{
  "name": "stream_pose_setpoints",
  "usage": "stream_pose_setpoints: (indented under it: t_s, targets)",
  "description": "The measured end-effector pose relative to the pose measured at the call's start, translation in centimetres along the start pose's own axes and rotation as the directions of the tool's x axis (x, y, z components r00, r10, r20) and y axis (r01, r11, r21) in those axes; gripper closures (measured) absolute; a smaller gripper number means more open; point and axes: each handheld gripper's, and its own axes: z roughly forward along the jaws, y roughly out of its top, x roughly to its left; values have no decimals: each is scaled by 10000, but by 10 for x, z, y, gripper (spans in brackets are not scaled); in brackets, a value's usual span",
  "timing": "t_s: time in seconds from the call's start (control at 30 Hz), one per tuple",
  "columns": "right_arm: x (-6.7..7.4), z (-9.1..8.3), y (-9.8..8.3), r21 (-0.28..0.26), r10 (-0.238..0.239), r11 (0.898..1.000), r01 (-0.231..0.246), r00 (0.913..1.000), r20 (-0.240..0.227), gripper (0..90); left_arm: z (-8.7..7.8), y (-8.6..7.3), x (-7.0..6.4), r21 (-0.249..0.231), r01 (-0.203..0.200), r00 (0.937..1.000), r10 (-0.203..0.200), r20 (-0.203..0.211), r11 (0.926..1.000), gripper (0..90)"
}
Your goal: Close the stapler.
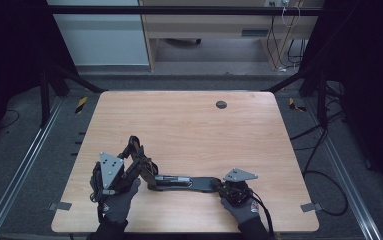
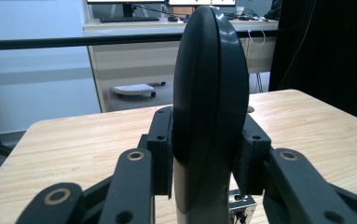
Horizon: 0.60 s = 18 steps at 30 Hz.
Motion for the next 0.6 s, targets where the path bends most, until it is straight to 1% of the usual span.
stream_pose_setpoints:
  t_s: [0.23, 0.43, 0.6]
  targets:
    - [0, 0, 0, 26, 57, 10000, -57, 10000, -1, 900, 1, 0, -4, -38, -106, 9999, 106, -9, 9999, 636]
    - [0, 0, 0, 7, 66, 10000, -66, 10000, 11, 900, 2, 0, -8, -127, -280, 9996, 280, 3, 9995, 633]
    - [1, 0, 0, 20, 82, 10000, -82, 10000, 13, 900, 4, 0, -14, -130, -548, 9985, 547, -44, 9984, 632]
